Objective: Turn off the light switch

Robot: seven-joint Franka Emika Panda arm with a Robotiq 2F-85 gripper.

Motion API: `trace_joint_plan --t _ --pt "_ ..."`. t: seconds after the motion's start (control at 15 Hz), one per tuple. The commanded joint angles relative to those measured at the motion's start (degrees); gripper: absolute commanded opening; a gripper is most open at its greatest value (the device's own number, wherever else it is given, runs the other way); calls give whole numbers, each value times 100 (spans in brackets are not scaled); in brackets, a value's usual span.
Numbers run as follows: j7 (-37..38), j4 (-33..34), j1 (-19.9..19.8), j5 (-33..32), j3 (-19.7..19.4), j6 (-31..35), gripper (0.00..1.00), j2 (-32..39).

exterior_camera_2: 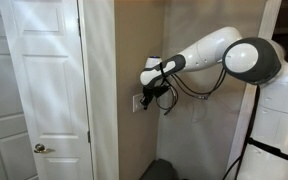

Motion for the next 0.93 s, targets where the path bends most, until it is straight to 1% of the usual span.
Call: trace_joint_plan --t 0.0,0.47,0.87 --pt "-296 61 -65 241 48 127 0 52" --pt "-377 162 -59 335 69 82 0 119" --pt "-277 351 -36 258 133 182 0 256"
